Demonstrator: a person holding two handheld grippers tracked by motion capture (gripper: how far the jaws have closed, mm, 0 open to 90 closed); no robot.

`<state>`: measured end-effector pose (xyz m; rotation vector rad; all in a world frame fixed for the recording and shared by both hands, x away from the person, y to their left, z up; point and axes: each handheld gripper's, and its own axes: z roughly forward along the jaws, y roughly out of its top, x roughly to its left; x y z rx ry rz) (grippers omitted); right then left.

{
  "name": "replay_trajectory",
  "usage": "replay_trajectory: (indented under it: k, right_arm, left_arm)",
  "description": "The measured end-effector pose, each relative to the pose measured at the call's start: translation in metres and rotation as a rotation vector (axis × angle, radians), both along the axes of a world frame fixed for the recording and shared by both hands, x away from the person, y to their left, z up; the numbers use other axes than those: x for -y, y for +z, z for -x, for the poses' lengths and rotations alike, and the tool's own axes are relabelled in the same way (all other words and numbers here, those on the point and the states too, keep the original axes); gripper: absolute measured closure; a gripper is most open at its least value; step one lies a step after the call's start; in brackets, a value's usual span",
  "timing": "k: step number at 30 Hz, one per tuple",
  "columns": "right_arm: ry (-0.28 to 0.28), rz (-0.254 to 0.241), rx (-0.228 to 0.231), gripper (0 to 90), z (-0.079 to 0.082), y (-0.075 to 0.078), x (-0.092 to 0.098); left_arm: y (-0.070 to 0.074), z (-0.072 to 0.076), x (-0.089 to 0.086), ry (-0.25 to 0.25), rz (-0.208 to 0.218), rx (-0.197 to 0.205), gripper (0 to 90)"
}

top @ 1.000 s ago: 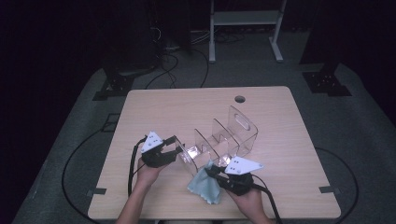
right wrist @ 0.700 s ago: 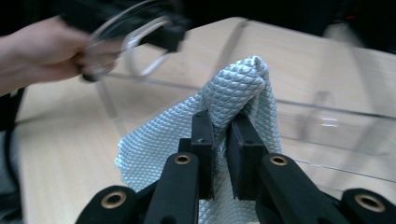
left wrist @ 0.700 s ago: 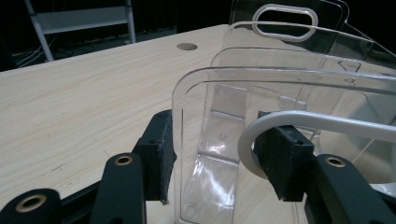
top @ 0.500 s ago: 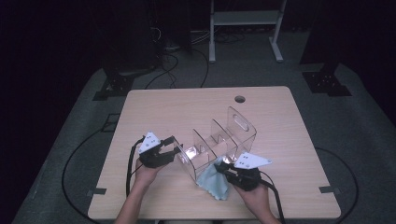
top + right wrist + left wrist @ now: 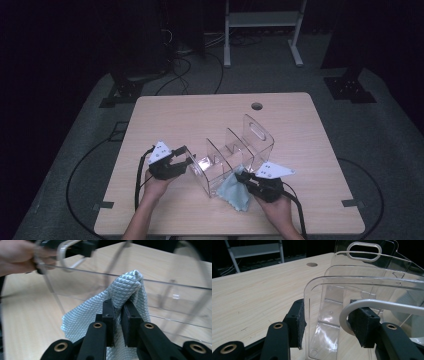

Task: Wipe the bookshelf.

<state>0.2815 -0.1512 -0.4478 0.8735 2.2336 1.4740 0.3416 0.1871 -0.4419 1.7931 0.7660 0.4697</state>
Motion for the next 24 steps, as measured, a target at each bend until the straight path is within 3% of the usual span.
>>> replay_trajectory:
  k: [7, 12, 14, 22, 24]
  right_arm:
    - [-0.076, -0.02, -0.02, 81.3, -0.01, -0.003, 0.021]
    - [-0.005, 0.008, -0.026, 81.2, -0.001, -0.007, -0.001]
    - [0.003, 0.009, -0.032, 81.3, -0.002, -0.006, 0.0]
    - [-0.156, -0.02, -0.03, 81.2, -0.024, -0.005, 0.045]
    - [-0.172, -0.028, -0.038, 81.2, -0.027, -0.006, 0.05]
  left_arm:
    - [0.0, 0.0, 0.0, -0.001, 0.002, -0.002, 47.9]
    - [0.0, 0.001, 0.0, 0.001, -0.001, -0.002, 47.9]
    - [0.0, 0.001, -0.001, 0.0, -0.001, -0.001, 47.9]
    - [0.0, 0.001, 0.0, 0.002, 0.002, -0.002, 47.9]
    - [0.0, 0.001, 0.0, 0.002, 0.002, -0.002, 47.9]
